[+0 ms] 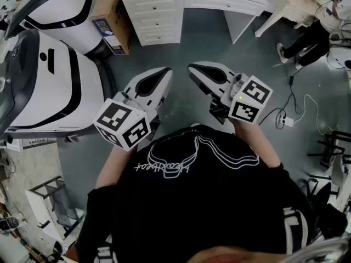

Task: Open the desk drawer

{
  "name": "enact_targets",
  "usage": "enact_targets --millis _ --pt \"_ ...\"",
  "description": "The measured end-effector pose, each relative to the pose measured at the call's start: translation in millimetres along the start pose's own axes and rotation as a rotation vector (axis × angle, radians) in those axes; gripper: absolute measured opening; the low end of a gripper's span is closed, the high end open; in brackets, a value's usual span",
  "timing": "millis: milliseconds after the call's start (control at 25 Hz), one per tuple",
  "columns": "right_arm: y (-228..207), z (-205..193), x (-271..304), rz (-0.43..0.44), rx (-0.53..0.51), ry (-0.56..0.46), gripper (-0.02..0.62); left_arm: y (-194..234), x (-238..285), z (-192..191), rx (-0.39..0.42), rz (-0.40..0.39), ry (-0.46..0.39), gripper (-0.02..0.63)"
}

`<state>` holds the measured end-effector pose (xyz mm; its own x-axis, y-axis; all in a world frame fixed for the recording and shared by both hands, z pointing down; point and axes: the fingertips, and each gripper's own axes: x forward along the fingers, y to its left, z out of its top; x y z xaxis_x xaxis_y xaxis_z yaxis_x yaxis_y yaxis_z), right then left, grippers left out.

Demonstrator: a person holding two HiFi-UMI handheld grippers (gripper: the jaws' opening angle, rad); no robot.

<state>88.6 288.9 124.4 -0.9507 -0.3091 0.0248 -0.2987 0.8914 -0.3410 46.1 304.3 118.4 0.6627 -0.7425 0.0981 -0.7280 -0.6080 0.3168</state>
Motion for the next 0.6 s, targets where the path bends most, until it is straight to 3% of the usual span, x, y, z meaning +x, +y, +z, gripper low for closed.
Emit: enact_targets --millis 320,600 --pt "-12 -4 5 0.001 0.012 0.006 0.006 12 8 -2 -0.013 0.011 0.005 0.004" --pt "-47 -3 11 -0.001 0.055 -0.003 0.006 32 35 -3 -0.027 0.026 0.031 0.004"
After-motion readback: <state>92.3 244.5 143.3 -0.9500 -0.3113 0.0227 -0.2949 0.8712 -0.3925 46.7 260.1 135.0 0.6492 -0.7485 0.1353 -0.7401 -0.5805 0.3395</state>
